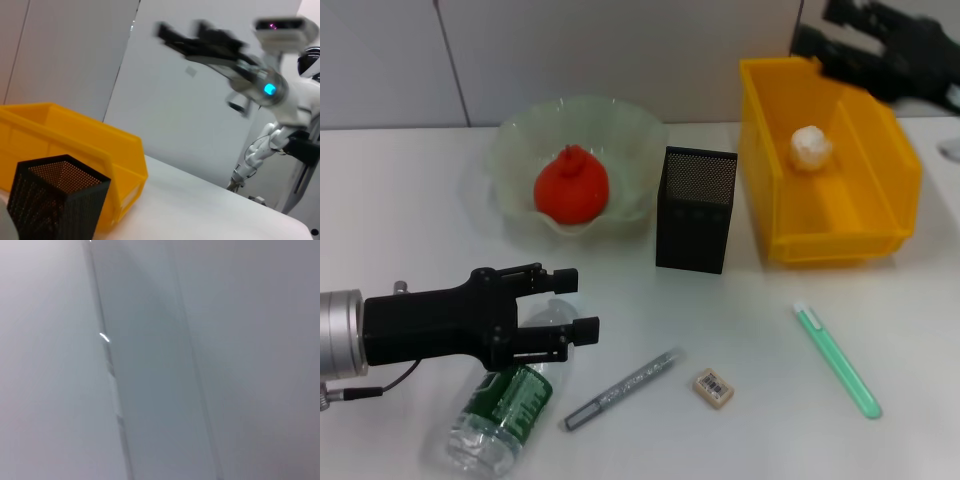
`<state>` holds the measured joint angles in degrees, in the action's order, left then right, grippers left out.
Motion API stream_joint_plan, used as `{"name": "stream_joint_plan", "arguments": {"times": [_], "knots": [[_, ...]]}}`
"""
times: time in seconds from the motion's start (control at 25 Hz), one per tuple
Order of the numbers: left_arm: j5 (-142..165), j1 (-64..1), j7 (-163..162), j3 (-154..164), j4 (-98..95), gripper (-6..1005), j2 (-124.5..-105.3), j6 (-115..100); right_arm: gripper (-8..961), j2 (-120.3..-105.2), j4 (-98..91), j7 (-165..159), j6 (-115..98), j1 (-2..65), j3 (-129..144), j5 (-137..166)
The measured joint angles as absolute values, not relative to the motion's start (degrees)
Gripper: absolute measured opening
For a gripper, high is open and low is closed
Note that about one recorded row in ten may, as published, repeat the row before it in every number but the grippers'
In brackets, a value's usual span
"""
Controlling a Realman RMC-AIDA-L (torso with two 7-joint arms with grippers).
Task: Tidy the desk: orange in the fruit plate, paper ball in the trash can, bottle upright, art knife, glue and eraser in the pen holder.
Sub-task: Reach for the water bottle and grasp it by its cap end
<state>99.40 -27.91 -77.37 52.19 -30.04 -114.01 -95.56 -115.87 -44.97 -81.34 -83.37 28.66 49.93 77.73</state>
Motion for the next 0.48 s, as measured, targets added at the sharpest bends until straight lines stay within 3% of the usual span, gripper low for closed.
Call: {"name": "stream_joint_plan", "arguments": {"times": [0.24, 0.48], "knots": [[99.6, -27.9, -77.7, 52.2, -30.0, 790, -113.96, -94.8, 788, -112.24, -33.0, -74.9, -98.3, 26.3, 50.2, 78.8], [99.7, -27.9, -78.4, 52.4, -30.1, 790, -113.75, -93.3, 788, -111.84, -34.1, -75.2, -97.8, 25.4, 50.0, 99.2]]}}
